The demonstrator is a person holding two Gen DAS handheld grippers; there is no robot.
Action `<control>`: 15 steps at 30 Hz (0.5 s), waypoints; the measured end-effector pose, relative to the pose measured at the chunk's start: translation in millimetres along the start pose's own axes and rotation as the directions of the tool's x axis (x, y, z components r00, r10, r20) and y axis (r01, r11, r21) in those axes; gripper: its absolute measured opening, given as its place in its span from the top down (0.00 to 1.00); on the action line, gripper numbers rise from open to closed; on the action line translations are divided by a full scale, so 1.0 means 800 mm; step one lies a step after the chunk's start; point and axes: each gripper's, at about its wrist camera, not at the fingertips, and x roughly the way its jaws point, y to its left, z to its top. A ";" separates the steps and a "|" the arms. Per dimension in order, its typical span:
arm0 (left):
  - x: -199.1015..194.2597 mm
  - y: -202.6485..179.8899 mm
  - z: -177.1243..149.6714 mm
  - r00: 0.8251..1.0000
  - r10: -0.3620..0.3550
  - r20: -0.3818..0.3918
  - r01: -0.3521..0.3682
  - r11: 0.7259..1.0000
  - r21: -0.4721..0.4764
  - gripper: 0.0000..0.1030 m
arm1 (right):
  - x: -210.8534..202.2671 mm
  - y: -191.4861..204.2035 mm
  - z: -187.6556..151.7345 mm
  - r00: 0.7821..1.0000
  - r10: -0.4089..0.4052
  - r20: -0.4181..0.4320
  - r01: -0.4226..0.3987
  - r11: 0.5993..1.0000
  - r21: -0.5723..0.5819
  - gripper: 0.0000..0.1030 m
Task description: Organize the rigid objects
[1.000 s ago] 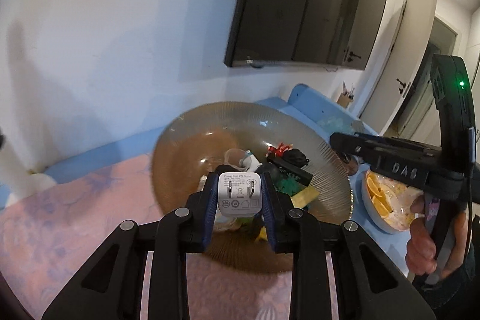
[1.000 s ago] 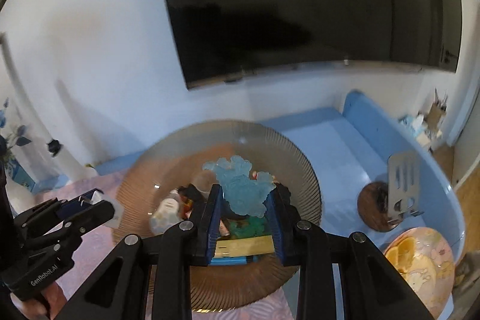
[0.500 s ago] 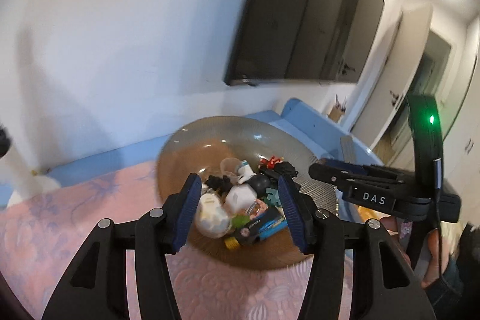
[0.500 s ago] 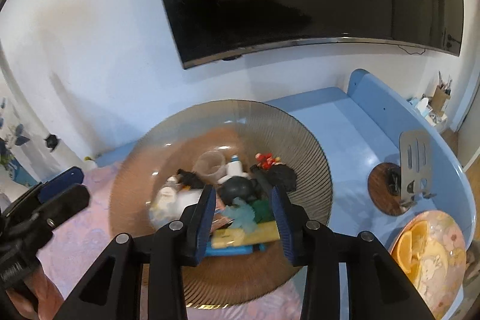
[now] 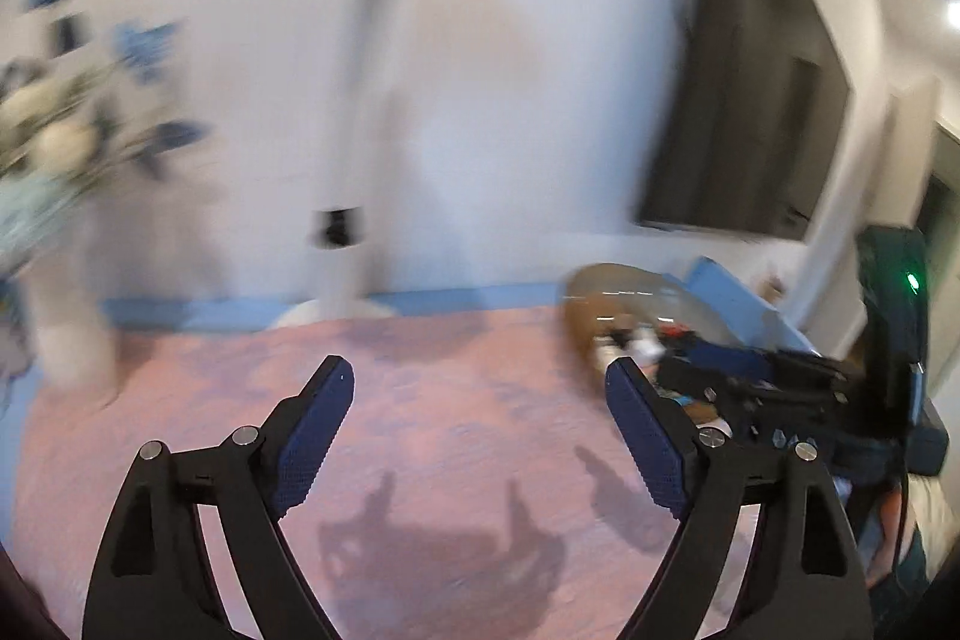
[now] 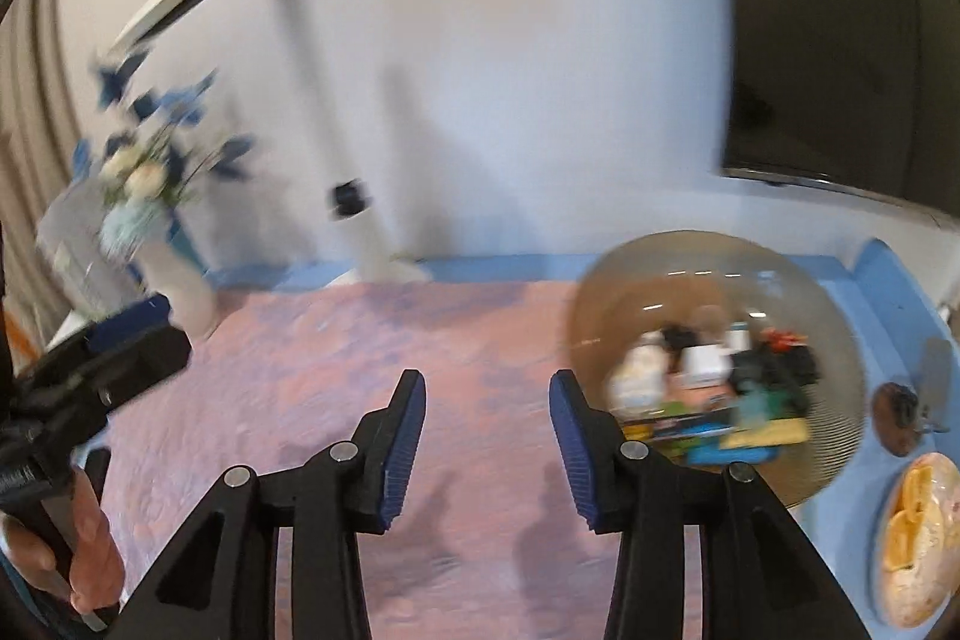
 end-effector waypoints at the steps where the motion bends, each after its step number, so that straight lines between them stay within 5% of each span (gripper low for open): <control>1: -0.003 0.014 -0.009 1.000 0.027 -0.007 -0.028 0.999 -0.023 0.17 | 0.006 0.014 -0.006 1.000 0.008 -0.007 -0.008 1.000 -0.008 0.58; 8: 0.013 0.068 -0.100 0.983 0.166 -0.078 -0.170 0.984 -0.055 0.18 | 0.063 0.067 -0.075 0.997 0.011 -0.074 -0.012 1.000 -0.011 0.54; 13: 0.038 0.092 -0.145 0.969 0.210 -0.128 -0.221 0.972 -0.082 0.17 | 0.101 0.079 -0.106 0.996 -0.029 -0.089 0.026 0.999 -0.036 0.54; 15: 0.043 0.095 -0.150 0.966 0.215 -0.145 -0.229 0.969 -0.088 0.18 | 0.107 0.079 -0.118 0.996 -0.035 -0.085 0.031 0.999 -0.038 0.47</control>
